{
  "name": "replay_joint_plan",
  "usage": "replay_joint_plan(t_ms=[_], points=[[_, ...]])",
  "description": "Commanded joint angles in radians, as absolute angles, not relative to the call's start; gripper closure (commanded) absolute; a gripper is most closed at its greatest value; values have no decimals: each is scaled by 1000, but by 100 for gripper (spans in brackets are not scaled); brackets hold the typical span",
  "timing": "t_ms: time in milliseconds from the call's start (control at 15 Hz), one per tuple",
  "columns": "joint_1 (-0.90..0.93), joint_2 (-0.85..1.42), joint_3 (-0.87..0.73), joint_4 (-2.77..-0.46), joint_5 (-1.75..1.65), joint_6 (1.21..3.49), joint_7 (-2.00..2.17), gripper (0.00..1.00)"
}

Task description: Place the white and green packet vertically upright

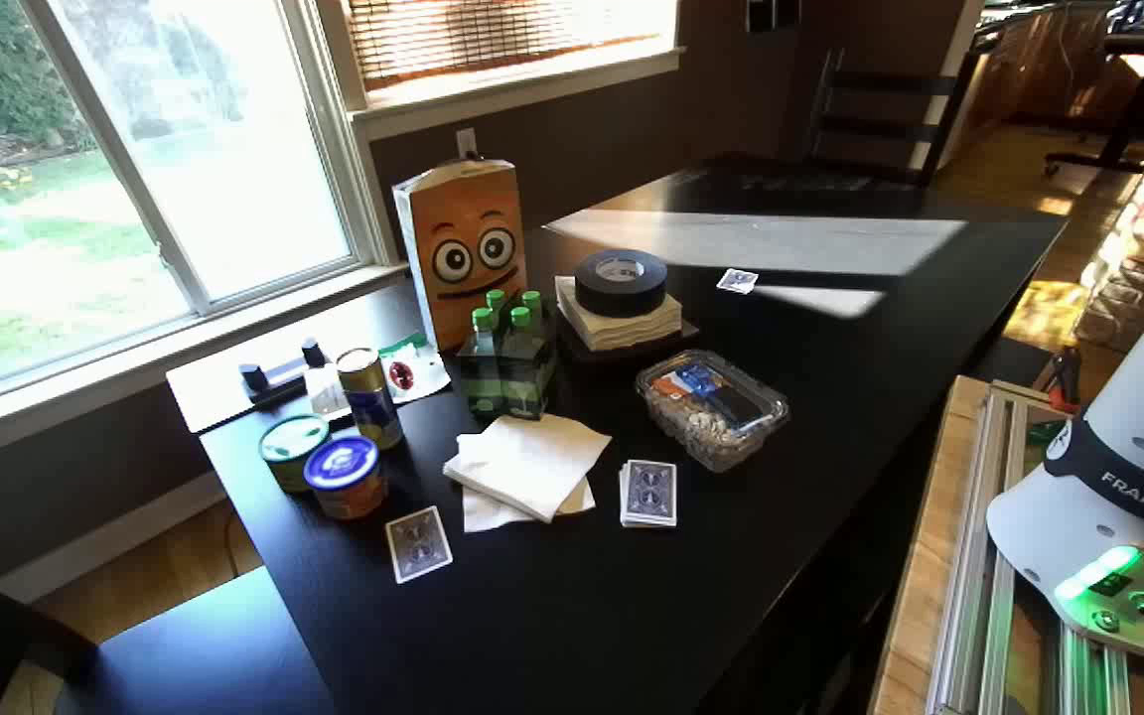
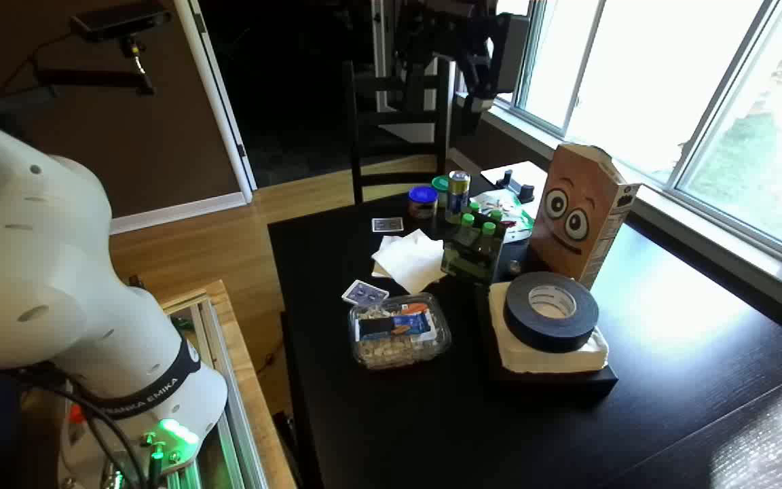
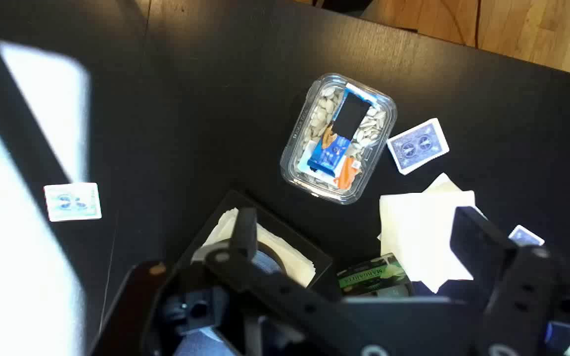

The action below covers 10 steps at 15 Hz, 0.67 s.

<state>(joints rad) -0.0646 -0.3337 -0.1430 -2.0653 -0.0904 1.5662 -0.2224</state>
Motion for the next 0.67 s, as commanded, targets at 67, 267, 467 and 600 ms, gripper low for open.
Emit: replay_joint_plan(t_ms=[67,267,467,600], points=[[-69,-333,-139,-2064,-89,1565,-223,0],[-69,-333,-139,-2064,-89,1565,-223,0],[-25,-255,-121,-2036,-38,1665,-276,0],[7,-193,-105,-2009,9,1733,-320,0]])
